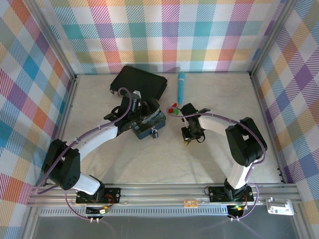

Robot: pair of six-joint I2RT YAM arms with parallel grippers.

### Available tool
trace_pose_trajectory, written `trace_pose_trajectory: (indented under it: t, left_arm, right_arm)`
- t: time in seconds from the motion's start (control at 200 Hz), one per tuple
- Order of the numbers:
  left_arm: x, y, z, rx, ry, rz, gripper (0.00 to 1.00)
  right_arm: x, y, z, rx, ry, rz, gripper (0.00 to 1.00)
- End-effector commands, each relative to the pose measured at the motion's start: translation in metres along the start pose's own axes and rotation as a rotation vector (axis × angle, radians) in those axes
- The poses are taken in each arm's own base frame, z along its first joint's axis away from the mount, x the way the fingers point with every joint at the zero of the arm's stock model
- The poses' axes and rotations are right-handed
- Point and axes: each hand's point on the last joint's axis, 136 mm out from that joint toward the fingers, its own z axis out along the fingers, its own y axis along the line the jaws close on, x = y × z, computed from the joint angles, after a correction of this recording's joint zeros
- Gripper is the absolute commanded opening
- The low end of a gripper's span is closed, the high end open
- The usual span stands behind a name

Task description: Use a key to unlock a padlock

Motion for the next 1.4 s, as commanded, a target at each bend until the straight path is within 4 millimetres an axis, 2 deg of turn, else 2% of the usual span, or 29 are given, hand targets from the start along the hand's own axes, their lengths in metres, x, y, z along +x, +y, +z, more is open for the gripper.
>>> trace_pose_trajectory:
  t: [0.0,0.31,0.395,0.445,0.505,0.635,0.94,1.11,1.22,1.39]
  left_arm:
    - [-0.006,0.001,-0.01,-0.006,-0.026,0.015,0.78]
    - [-0.005,0.004,-0.007,-0.001,-0.017,0.01,0.79]
    - [-0.005,0.003,-0.008,0.004,-0.019,0.01,0.78]
    - [-0.006,0.004,-0.007,0.004,-0.021,0.008,0.78]
    - [-0.008,0.002,-0.008,0.011,-0.025,0.006,0.79]
    - [-0.008,0.0,-0.007,0.022,-0.018,0.0,0.79]
    - [-0.005,0.011,-0.012,0.015,-0.023,-0.032,0.79]
    - [-0.007,0.01,-0.013,0.018,-0.026,-0.034,0.79]
    - [-0.008,0.009,-0.014,0.022,-0.027,-0.039,0.79]
    - [-0.008,0.012,-0.014,0.018,-0.029,-0.041,0.79]
  right_arm:
    - [0.014,-0.006,-0.004,0.023,0.037,0.048,0.29]
    - [0.056,-0.009,-0.006,-0.002,0.11,0.152,0.25]
    - [0.068,-0.002,-0.013,-0.055,0.114,0.176,0.26]
    - [0.072,0.003,-0.017,-0.091,0.11,0.172,0.31]
    - [0.07,0.008,-0.025,-0.126,0.077,0.153,0.37]
    - [0.059,0.003,-0.034,-0.098,0.021,0.093,0.43]
    - [0.07,0.003,-0.011,-0.037,0.107,0.056,0.58]
    - [0.061,0.002,-0.005,-0.012,0.106,0.066,0.57]
    - [0.06,-0.006,0.0,0.039,0.115,0.097,0.54]
    - [0.038,-0.014,0.002,0.043,0.037,0.178,0.51]
